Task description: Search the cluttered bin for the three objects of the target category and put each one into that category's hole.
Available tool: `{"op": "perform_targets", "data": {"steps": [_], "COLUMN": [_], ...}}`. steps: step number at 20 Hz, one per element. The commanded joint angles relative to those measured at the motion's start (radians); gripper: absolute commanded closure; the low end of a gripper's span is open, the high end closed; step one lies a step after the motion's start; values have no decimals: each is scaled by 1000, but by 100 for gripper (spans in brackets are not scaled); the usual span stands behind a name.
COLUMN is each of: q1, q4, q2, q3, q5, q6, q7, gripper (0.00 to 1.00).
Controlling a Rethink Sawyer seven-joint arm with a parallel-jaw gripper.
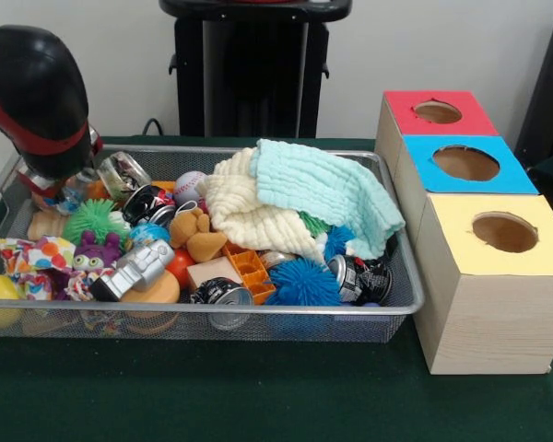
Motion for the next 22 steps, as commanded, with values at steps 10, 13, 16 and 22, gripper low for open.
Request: {"op": "perform_targets", "data": {"steps": [10,13,16,22], "q1": [1,-16,-35,-71], "q4": [-18,-7,9,56], "q2": [40,41,51,70], "q3": [13,24,31,51], "q5": [-106,-68,-4,156], "q6": [-211,-249,-262,-255], "q7": [-276,-221,-169,-79], "gripper": [0,0,0,0]}}
